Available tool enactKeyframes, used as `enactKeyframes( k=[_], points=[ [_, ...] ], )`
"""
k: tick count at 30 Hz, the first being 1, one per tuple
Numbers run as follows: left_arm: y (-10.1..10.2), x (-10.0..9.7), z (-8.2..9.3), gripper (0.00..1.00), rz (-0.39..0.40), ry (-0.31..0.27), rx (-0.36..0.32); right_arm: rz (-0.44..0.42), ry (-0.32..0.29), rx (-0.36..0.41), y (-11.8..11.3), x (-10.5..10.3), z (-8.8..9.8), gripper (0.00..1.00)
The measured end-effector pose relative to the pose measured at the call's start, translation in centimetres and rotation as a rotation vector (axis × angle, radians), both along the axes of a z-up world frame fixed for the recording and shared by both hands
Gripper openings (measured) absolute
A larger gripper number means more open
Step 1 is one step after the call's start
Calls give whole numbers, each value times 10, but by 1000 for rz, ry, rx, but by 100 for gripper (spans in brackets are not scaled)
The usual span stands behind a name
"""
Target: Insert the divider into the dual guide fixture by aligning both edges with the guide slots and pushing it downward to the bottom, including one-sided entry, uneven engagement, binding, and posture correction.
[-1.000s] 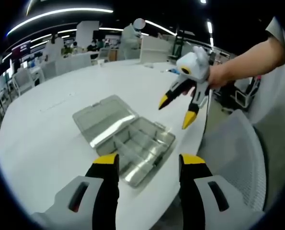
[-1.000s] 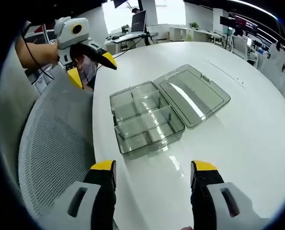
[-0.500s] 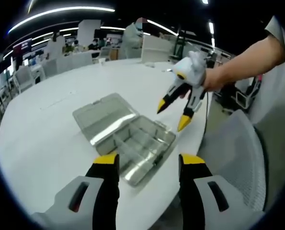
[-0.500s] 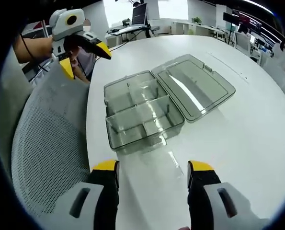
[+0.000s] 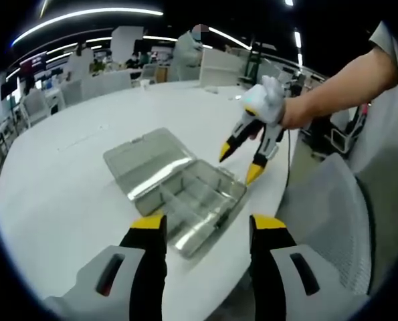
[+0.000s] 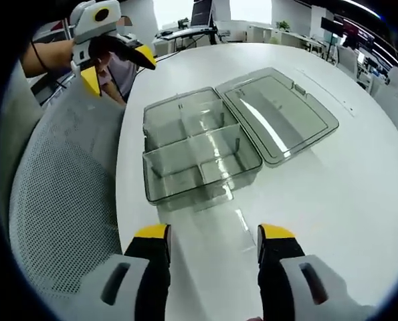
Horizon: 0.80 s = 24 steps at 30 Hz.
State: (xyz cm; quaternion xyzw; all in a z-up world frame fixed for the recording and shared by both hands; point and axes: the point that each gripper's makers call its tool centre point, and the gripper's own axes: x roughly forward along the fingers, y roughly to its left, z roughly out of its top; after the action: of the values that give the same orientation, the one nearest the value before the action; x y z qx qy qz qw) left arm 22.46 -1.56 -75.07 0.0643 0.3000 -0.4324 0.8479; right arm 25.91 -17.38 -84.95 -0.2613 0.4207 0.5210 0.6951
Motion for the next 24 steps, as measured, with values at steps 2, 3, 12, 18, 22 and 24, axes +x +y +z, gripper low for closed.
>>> enactKeyframes(
  k=[2,3,12,18,22,24],
  points=[
    [0,0,1,48,2,1,0,4,1,-2,0,0,-1,47],
    [0,0,1,48,1,1,1,8,2,-6,-1,0,-2,47],
    [1,-1,0,48,1,4,5,31,5,-15,1,1,-6,45],
    [1,-1,-1,48,1,8,4,51,5,-35,1,0,-11,43],
    [2,-2,-2,48,0,11,6,60,7,-44,1,1,-13,43],
    [2,-2,-3,48,-2,11,7,63,5,-43,2,2,-14,42]
  ],
)
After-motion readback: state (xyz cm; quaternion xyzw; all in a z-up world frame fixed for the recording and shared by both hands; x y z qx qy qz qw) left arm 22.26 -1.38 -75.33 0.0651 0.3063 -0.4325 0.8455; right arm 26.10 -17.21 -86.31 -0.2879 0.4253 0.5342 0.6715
